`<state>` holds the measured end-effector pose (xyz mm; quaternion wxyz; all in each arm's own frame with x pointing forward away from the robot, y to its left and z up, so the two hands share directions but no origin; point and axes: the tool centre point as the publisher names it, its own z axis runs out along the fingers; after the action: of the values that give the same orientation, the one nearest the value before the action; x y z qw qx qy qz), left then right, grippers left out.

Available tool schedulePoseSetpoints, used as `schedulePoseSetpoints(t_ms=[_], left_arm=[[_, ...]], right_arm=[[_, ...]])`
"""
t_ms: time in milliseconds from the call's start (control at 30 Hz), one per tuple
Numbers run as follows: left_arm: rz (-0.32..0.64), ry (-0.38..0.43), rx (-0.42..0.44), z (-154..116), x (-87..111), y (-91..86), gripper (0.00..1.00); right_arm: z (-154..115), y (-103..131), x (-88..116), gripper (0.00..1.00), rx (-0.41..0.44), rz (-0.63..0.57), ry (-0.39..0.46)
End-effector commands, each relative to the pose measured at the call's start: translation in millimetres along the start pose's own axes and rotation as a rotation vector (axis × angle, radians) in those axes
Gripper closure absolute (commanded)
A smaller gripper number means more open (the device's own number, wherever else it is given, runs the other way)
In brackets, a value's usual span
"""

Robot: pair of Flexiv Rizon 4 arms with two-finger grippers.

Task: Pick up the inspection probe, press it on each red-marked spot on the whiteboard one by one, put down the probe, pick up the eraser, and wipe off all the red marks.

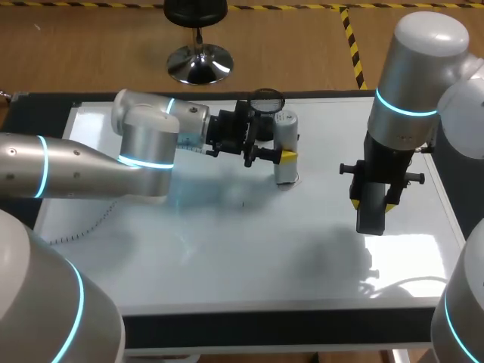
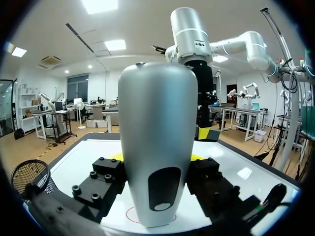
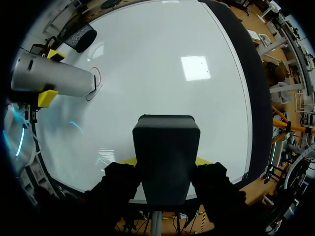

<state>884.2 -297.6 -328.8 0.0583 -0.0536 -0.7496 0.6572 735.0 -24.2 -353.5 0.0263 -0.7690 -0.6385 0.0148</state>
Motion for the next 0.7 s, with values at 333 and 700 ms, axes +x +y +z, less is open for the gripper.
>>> schedulePoseSetpoints(t_ms=[333, 700], left_arm=[[-0.003, 0.003, -0.004, -0.2, 1.3, 6.7, 1.0], [0.001, 0.018, -0.02, 6.1, 6.0, 11.0, 1.0]], right_arm=[[-0.5, -0.3, -1.0, 1.0, 0.0, -0.002, 0.002], [-0.5, -0.3, -1.0, 1.0, 0.0, -0.002, 0.002]])
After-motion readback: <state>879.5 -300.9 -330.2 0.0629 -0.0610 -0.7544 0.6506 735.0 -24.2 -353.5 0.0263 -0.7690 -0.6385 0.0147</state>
